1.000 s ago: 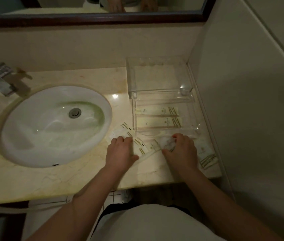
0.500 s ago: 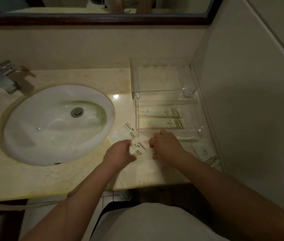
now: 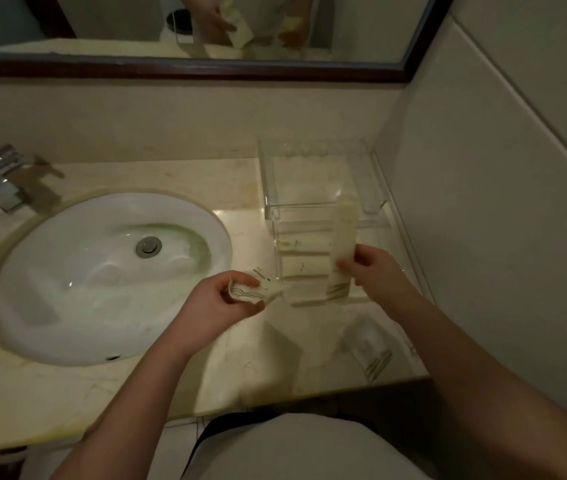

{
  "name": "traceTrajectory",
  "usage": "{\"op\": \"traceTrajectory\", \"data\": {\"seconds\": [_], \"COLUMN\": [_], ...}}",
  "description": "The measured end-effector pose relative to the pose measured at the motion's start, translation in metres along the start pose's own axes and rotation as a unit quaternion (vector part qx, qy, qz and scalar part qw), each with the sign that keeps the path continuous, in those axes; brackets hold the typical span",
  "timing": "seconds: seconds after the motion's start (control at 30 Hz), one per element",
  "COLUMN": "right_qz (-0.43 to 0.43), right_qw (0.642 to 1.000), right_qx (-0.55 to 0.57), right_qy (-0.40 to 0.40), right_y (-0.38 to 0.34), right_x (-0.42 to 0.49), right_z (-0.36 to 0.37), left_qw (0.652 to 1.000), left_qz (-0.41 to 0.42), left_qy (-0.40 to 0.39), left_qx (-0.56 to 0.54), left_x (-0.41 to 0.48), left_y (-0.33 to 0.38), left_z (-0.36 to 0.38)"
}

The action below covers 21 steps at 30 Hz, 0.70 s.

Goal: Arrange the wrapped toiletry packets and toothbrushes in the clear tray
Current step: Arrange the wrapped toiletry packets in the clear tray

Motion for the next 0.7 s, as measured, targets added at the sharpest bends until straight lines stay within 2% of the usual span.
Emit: {"op": "traceTrajectory", "data": {"seconds": [0.1,0.17,0.2,0.3,0.4,0.5,0.6,0.7], "right_qz": [0.05,0.08,0.1,0.135,0.093,0.049,0.033,0.047], "right_qw": [0.981,0.969,0.966,0.962,0.974,0.991,0.999,0.995], "right_qx": [0.186,0.23,0.235,0.233,0.206,0.108,0.013,0.023], "right_qy": [0.016,0.035,0.044,0.044,-0.028,-0.067,0.001,0.084], "right_y": [0.002,0.006,0.009,0.02,0.015,0.013,0.013,0.017], "right_x": [-0.001,-0.002,-0.003,-0.002,0.004,0.007,0.02,0.04], "right_z": [-0.012,-0.017,-0.019,-0.024,-0.025,-0.035,-0.064,-0.088], "left_qw": [0.996,0.989,0.989,0.999,0.998,0.997,0.995,0.994], "left_qz": [-0.009,-0.032,-0.031,0.003,0.001,-0.029,-0.047,-0.07], "left_qy": [-0.02,-0.02,-0.018,0.002,0.003,0.053,0.074,0.075], "left_qx": [-0.085,-0.146,-0.143,-0.054,-0.055,-0.055,-0.047,-0.046], "left_x": [0.004,0.011,0.015,0.025,0.041,0.056,0.072,0.087], "left_y": [0.002,-0.003,-0.002,0.009,0.013,0.009,0.01,0.011], "left_z": [0.006,0.01,0.012,0.017,0.025,0.02,0.025,0.037]}}
Point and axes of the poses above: each hand's wrist, its own x-axis towards the middle knuckle, its own z-axis out of the palm, y = z × x, the point moved 10 cm from there along x, towards the middle knuckle, and after that the axes turned 7 degrees about -x, right-handed, at the moved point
